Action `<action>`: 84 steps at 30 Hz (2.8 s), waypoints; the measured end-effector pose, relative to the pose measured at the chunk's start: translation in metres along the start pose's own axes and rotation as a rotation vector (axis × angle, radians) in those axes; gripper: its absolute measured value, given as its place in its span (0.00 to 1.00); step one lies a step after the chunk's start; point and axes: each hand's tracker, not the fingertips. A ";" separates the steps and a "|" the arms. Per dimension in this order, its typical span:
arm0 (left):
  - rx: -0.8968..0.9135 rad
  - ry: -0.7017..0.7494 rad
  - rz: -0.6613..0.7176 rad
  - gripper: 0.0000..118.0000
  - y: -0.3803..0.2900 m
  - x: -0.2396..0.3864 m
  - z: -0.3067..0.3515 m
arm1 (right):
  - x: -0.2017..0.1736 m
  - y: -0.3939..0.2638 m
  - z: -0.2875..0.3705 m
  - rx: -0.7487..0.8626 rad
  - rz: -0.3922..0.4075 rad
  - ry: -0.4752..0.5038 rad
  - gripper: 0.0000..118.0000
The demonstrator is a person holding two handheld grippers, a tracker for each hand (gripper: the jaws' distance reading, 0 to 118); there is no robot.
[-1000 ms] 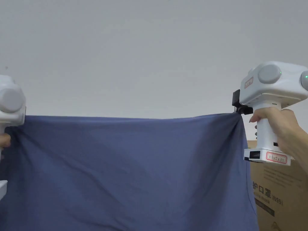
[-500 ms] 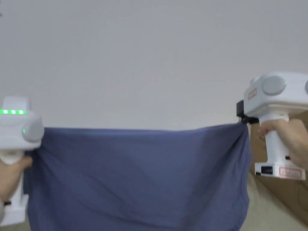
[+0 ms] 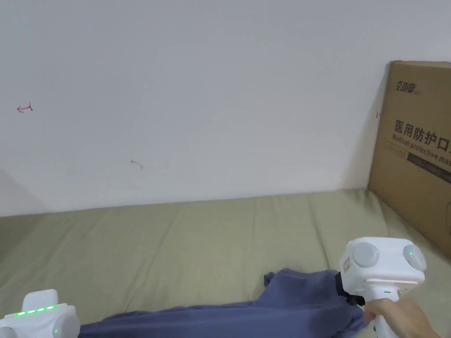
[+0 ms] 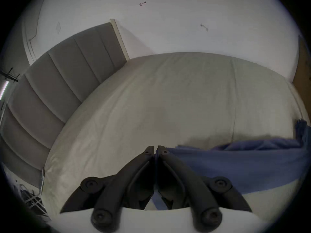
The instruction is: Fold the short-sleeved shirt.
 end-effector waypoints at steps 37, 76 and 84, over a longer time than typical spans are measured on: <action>-0.084 -0.183 -0.225 0.78 -0.352 -0.224 0.314 | 0.128 -0.478 0.257 -0.005 -0.160 0.140 0.31; -0.233 -0.340 -0.047 0.01 -0.355 -0.247 0.287 | 0.119 -0.503 0.277 0.050 -0.010 0.143 0.55; -0.250 -0.344 -0.036 0.01 -0.354 -0.244 0.298 | 0.123 -0.497 0.237 -0.110 -0.046 0.169 0.02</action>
